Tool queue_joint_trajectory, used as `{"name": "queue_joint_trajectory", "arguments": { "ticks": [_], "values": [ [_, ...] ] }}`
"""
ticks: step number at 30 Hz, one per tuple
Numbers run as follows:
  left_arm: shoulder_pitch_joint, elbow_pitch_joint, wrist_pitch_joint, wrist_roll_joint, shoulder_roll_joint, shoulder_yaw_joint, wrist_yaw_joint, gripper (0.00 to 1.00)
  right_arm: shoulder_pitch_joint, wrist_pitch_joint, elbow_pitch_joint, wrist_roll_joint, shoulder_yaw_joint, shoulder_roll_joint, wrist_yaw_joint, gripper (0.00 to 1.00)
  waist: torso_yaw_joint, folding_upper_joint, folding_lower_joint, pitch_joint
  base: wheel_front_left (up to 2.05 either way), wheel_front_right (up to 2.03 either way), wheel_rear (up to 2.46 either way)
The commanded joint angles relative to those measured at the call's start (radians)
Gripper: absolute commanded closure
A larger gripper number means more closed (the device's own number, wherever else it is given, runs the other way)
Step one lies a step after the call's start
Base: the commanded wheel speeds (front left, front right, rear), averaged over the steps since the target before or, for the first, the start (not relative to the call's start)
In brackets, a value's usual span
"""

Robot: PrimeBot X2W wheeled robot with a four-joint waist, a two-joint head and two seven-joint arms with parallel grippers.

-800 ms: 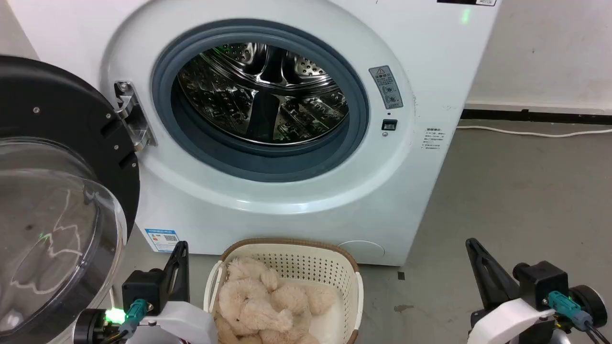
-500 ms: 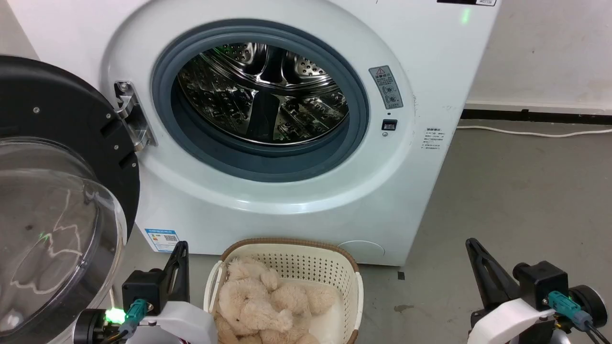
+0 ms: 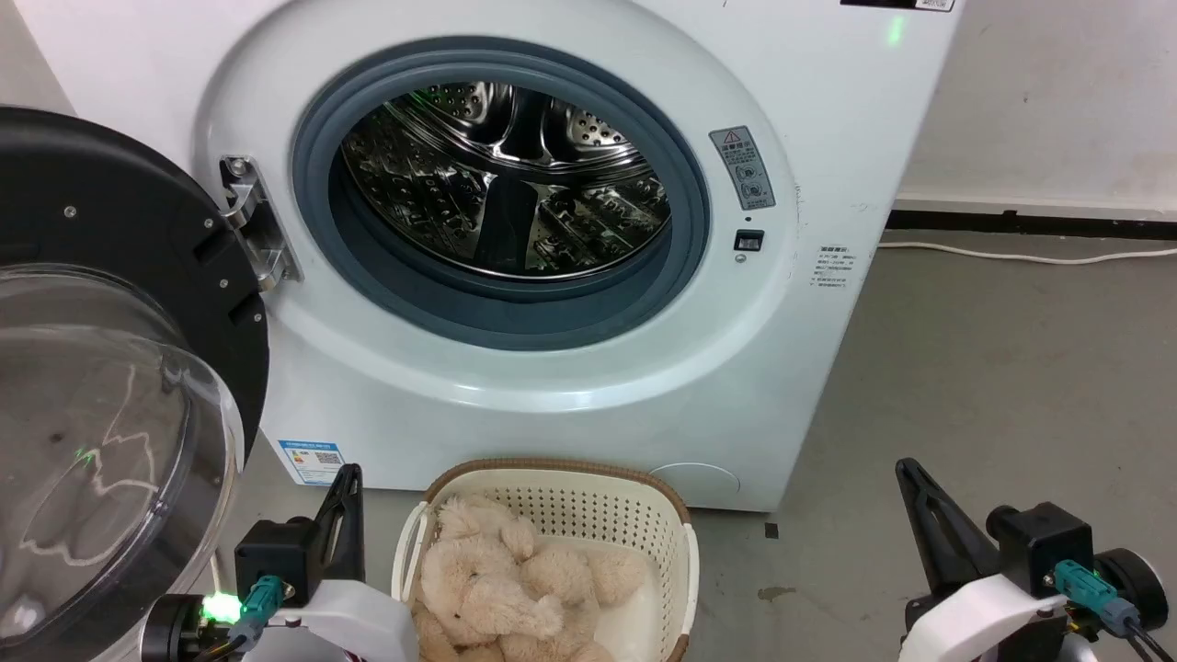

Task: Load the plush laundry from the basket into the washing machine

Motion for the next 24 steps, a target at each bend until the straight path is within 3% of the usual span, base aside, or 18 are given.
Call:
{"name": "queue_joint_trajectory", "arguments": {
  "ticks": [1, 9, 10, 11, 12, 14, 15, 24],
  "values": [
    [-0.015, -0.005, 0.0, 0.002, 0.0, 0.0, -0.004, 1.0, -0.012, 0.0, 0.001, -0.008, 0.0, 0.005, 0.001, 1.0, 0.0, 0.0, 0.0, 0.0, 0.0, 0.0, 0.0],
    [-0.015, -0.005, 0.0, 0.002, 0.0, 0.0, -0.004, 1.0, -0.012, 0.0, 0.001, -0.008, 0.0, 0.005, 0.001, 1.0, 0.0, 0.0, 0.0, 0.0, 0.0, 0.0, 0.0],
    [0.0, 0.0, 0.0, 0.0, 0.0, -0.001, 0.0, 0.0, 0.0, 0.0, 0.0, 0.0, 0.0, 0.0, 0.0, 0.0, 0.0, 0.0, 0.0, 0.0, 0.0, 0.0, 0.0],
    [0.0, 0.0, 0.0, 0.0, 0.0, -0.001, 0.0, 0.0, 0.0, 0.0, 0.0, 0.0, 0.0, 0.0, 0.0, 0.0, 0.0, 0.0, 0.0, 0.0, 0.0, 0.0, 0.0],
    [0.001, 0.001, -0.001, 0.0, 0.0, -0.001, 0.001, 1.0, 0.0, 0.0, 0.0, 0.001, 0.0, 0.0, 0.0, 1.0, 0.0, 0.0, 0.0, 0.0, 0.0, 0.0, 0.0],
    [0.001, 0.001, 0.0, 0.0, 0.0, -0.001, 0.001, 1.0, 0.001, 0.0, 0.0, 0.001, 0.0, 0.0, 0.0, 1.0, 0.0, 0.0, 0.0, 0.0, 0.0, 0.0, 0.0],
    [0.001, 0.001, -0.003, 0.001, 0.0, -0.006, 0.003, 0.0, 0.003, -0.003, -0.001, 0.005, -0.002, 0.0, 0.0, 0.0, 0.0, 0.0, 0.0, 0.0, 0.0, 0.0, 0.0],
    [-0.003, 0.017, -0.02, 0.002, 0.0, -0.038, 0.008, 0.0, 0.012, -0.02, -0.004, 0.016, -0.015, 0.0, 0.0, 0.0, -0.005, 0.0, 0.0, 0.008, 0.0, 0.0, 0.0]
  ]
}}
